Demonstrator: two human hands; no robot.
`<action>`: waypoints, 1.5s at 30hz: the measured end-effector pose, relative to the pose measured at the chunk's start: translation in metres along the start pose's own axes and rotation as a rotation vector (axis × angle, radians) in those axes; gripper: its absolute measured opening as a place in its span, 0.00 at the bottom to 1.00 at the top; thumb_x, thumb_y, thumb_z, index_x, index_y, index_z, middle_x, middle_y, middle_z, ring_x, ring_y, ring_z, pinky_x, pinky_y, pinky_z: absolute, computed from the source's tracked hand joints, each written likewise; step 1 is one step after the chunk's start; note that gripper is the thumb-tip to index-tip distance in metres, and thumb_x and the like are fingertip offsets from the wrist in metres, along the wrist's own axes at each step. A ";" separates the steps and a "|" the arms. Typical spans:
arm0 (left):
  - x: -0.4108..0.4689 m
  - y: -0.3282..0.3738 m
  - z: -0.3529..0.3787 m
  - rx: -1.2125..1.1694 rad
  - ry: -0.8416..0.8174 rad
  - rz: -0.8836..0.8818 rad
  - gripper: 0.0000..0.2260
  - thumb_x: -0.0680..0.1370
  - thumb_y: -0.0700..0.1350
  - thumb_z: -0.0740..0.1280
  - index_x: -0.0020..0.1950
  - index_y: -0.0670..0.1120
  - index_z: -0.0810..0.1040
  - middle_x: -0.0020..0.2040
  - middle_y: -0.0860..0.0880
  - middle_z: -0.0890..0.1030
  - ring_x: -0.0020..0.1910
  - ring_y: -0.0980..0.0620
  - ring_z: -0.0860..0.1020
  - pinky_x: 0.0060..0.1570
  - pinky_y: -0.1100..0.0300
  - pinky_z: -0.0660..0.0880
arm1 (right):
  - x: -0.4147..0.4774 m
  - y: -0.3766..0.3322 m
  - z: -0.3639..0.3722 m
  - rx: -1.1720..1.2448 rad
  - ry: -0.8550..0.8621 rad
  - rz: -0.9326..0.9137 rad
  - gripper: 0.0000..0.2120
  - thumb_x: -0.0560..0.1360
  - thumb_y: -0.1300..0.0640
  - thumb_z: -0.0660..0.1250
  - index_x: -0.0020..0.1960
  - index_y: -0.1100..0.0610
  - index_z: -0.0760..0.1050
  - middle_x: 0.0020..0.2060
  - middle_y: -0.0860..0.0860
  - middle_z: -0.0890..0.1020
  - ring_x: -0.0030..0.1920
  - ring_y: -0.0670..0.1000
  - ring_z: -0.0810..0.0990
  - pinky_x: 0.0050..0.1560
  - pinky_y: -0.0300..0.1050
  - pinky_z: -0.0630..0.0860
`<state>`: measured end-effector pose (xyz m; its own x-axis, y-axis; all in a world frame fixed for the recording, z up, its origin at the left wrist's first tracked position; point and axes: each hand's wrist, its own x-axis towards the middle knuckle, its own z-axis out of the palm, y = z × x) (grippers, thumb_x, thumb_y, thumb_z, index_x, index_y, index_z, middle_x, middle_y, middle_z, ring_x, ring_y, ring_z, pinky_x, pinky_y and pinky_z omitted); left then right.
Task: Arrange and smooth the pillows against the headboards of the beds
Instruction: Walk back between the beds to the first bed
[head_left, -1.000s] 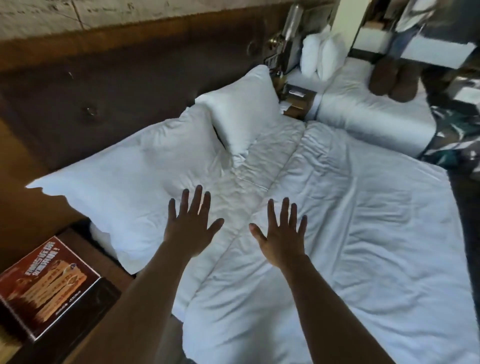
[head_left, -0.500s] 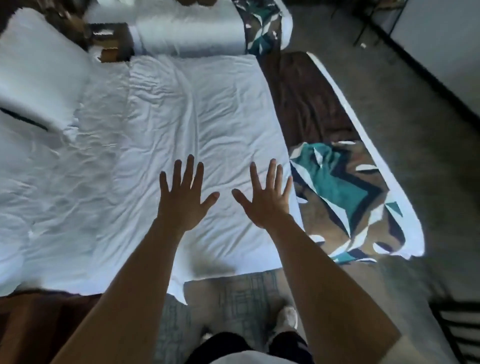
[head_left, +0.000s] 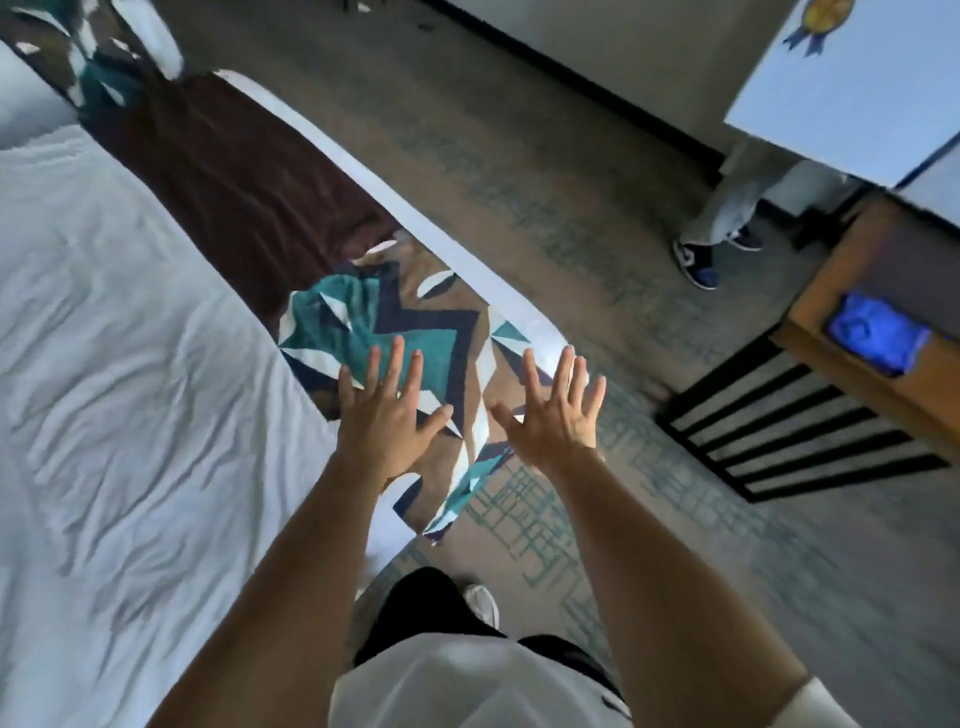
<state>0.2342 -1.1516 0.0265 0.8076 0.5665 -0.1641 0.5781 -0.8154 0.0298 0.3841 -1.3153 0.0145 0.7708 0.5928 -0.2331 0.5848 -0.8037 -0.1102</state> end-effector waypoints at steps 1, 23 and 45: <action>0.017 0.012 -0.002 0.009 -0.010 0.039 0.43 0.75 0.74 0.41 0.83 0.50 0.47 0.84 0.46 0.44 0.82 0.40 0.45 0.75 0.33 0.45 | 0.007 0.015 -0.004 0.002 0.001 0.039 0.41 0.74 0.24 0.38 0.80 0.43 0.38 0.80 0.60 0.36 0.80 0.62 0.36 0.74 0.68 0.31; 0.321 0.177 -0.034 -0.007 -0.076 0.386 0.39 0.79 0.71 0.45 0.83 0.49 0.43 0.83 0.46 0.38 0.81 0.43 0.39 0.74 0.33 0.38 | 0.208 0.188 -0.088 0.152 0.010 0.429 0.43 0.73 0.22 0.37 0.80 0.42 0.36 0.80 0.61 0.36 0.79 0.61 0.33 0.75 0.66 0.31; 0.525 0.289 -0.040 -0.059 -0.141 -0.066 0.39 0.79 0.71 0.47 0.83 0.49 0.47 0.83 0.45 0.44 0.82 0.40 0.44 0.75 0.31 0.44 | 0.521 0.321 -0.128 -0.007 -0.176 0.032 0.42 0.74 0.24 0.35 0.81 0.46 0.33 0.80 0.63 0.39 0.80 0.62 0.37 0.74 0.67 0.31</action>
<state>0.8295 -1.0848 -0.0118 0.7459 0.5926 -0.3040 0.6382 -0.7665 0.0718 1.0057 -1.2582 -0.0187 0.7337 0.5480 -0.4018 0.5626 -0.8215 -0.0931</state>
